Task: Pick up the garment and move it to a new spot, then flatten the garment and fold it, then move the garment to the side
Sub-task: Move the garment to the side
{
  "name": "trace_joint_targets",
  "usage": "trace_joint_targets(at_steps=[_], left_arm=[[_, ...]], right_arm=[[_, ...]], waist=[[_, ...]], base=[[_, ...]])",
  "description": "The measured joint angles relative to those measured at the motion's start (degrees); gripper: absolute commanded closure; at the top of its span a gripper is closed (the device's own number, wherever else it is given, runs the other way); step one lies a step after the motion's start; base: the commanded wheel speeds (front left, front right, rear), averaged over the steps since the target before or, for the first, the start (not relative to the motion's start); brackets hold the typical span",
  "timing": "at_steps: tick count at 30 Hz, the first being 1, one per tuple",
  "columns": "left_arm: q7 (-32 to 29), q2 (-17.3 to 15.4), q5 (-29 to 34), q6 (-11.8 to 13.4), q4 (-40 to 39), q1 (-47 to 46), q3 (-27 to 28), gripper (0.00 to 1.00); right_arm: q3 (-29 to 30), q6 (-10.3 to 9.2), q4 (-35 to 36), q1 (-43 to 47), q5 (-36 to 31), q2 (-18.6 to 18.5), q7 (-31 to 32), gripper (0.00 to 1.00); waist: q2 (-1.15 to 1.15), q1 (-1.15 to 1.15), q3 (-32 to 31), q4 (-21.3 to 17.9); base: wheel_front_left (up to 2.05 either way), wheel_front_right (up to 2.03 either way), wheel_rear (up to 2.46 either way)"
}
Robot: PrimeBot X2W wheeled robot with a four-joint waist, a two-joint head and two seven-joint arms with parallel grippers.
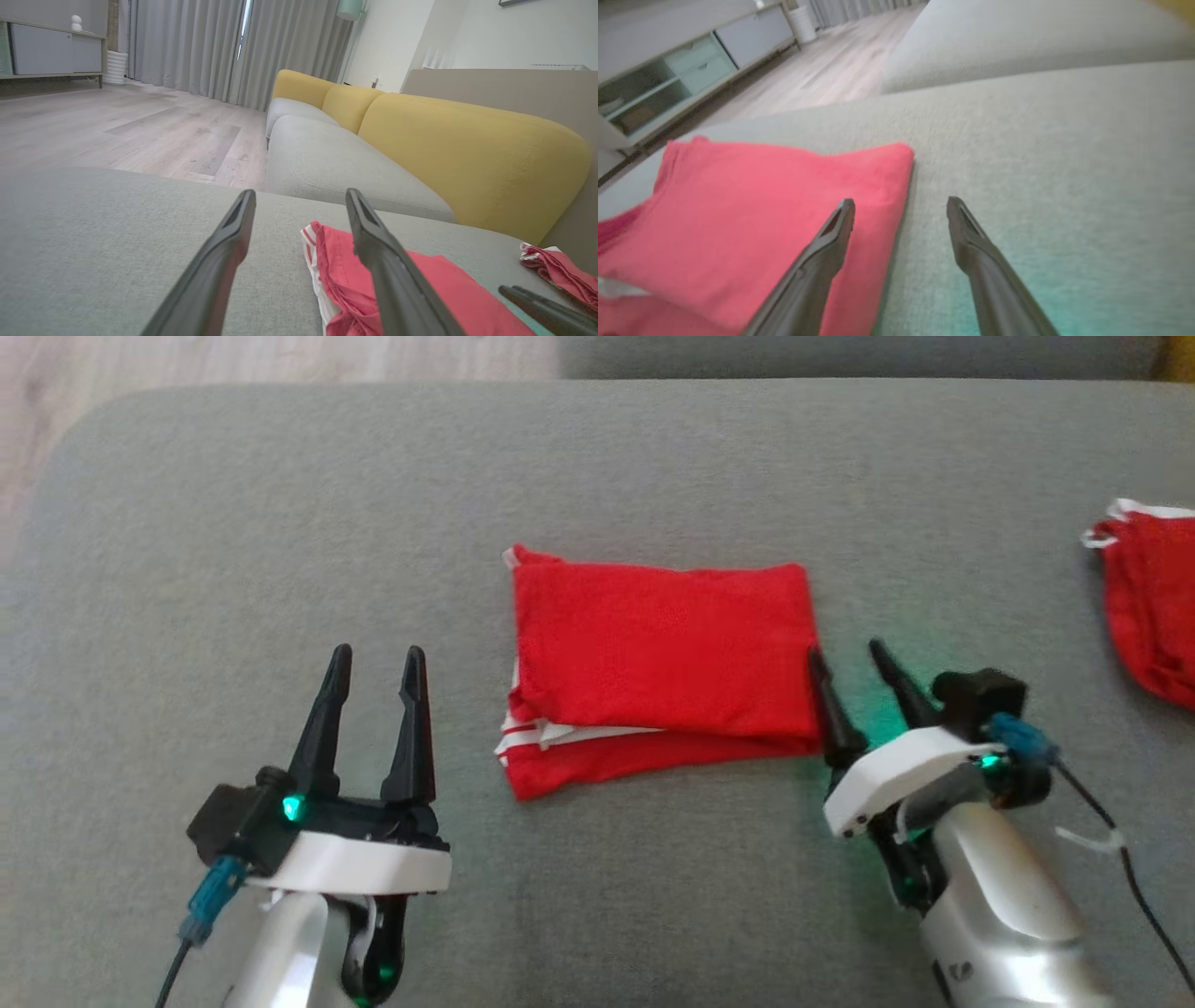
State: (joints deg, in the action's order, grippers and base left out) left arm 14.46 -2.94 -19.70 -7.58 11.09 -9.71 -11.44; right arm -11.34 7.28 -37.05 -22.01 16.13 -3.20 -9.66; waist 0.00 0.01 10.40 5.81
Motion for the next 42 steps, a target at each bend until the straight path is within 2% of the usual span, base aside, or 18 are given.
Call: trace_joint_targets(at_steps=[4, 9, 10, 11, 21, 29, 32, 38, 40, 42], left_arm=[[0.0, 0.03, -0.43, 0.0, 0.27, -0.49, -0.04, 0.0], [0.0, 0.08, -0.49, 0.0, 0.53, -0.69, -0.04, 0.0], [0.0, 0.08, -0.49, 0.0, 0.55, -0.69, -0.04, 0.0], [0.0, 0.09, -0.49, 0.0, 0.56, -0.69, -0.04, 0.0], [0.0, 0.09, -0.47, 0.0, 0.86, -0.66, 0.08, 0.0], [0.0, -0.04, -0.16, 0.0, -0.4, -0.43, -1.3, 0.0], [0.0, -0.03, 0.54, 0.0, -0.75, -0.46, -2.9, 0.0], [0.0, 0.03, 0.56, 0.0, -1.58, -1.35, -6.3, 0.0], [0.0, 0.04, 0.59, 0.0, -1.77, -1.98, -7.03, 0.0], [0.01, 0.1, 0.62, 0.0, -2.21, -3.46, -7.58, 0.0]], right_arm=[[-3.38, 0.0, -6.21, -1.62, 1.27, -0.02, 2.31, 0.0], [-7.24, 0.0, -10.25, -4.65, 4.61, -0.25, 2.37, 0.0], [-8.01, 0.0, -11.13, -5.48, 4.6, -0.31, 2.37, 0.14], [-8.71, 0.0, -11.94, -6.22, 4.59, -0.35, 2.34, 1.0], [-11.05, 0.0, -16.82, -8.95, -0.46, -0.21, -2.67, 1.0], [-10.51, 0.0, -12.68, -10.17, -10.4, -0.86, -4.22, 1.0], [-11.51, 0.0, -10.01, -11.5, -11.66, -3.39, -4.55, 1.0], [-12.14, 0.0, -7.67, -15.13, -10.82, -11.85, -2.93, 1.0], [-11.66, 0.0, -7.48, -15.85, -10.05, -13.21, -2.37, 1.0], [-10.58, 0.0, -7.34, -17.22, -9.51, -16.14, -1.58, 1.0]], waist=[[0.0, 0.0, 0.84, 2.05], [0.0, 0.0, 1.39, 3.51], [0.0, 0.0, 1.42, 3.63], [0.0, -0.01, 1.41, 3.69], [0.0, -0.01, 0.29, 1.39], [0.0, -0.01, -2.03, -5.49], [0.0, -0.01, -2.52, -8.48], [0.0, -0.01, -2.17, -14.17], [0.0, -0.01, -1.82, -14.89], [0.0, -0.01, -0.76, -15.76]], base=[[0.0, 0.0, 0.0], [0.0, 0.0, 0.0], [0.0, 0.0, 0.0], [0.0, 0.0, 0.0], [0.0, 0.0, 0.0], [0.0, 0.0, 0.0], [0.0, 0.0, 0.0], [0.0, 0.0, 0.0], [0.0, 0.0, 0.0], [0.0, 0.0, 0.0]])
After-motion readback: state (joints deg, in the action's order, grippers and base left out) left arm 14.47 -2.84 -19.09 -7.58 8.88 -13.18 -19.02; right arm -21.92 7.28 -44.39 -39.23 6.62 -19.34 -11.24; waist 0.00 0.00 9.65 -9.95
